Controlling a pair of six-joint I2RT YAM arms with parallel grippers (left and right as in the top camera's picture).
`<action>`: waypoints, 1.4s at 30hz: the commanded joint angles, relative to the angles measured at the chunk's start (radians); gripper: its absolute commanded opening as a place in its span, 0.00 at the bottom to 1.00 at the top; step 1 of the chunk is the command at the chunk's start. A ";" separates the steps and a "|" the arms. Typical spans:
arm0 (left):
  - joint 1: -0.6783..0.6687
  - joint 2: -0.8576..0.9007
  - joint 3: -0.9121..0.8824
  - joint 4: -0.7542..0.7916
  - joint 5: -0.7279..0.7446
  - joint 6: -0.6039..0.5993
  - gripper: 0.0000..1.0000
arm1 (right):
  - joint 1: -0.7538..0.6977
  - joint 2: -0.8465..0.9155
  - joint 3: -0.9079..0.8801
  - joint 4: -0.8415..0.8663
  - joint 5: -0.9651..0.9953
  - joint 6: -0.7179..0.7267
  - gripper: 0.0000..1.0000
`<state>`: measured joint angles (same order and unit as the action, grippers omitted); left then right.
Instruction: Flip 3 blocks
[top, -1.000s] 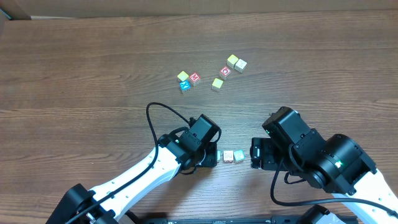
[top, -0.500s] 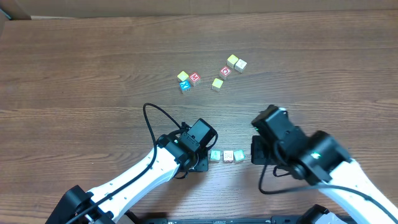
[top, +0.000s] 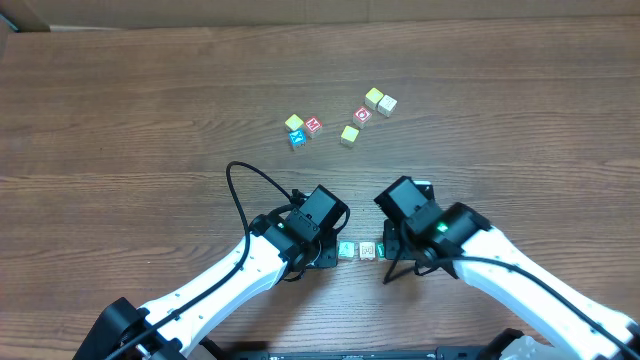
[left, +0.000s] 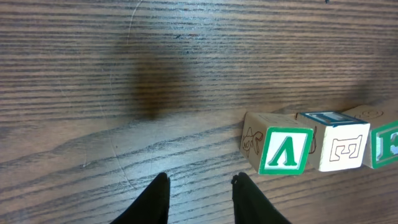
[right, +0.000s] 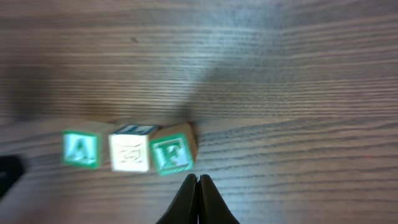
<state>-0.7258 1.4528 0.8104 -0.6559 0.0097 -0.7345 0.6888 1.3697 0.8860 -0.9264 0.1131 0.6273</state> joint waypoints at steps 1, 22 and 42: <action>0.006 -0.018 0.005 0.002 -0.021 -0.011 0.24 | 0.000 0.062 -0.018 0.026 0.029 0.034 0.04; 0.164 -0.015 -0.163 0.166 0.179 0.090 0.18 | -0.231 0.095 -0.134 0.117 -0.189 -0.146 0.04; 0.164 -0.015 -0.253 0.332 0.277 0.064 0.20 | -0.231 0.100 -0.135 0.178 -0.385 -0.253 0.04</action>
<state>-0.5667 1.4467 0.5732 -0.3275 0.2630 -0.6735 0.4625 1.4673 0.7586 -0.7563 -0.2417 0.3843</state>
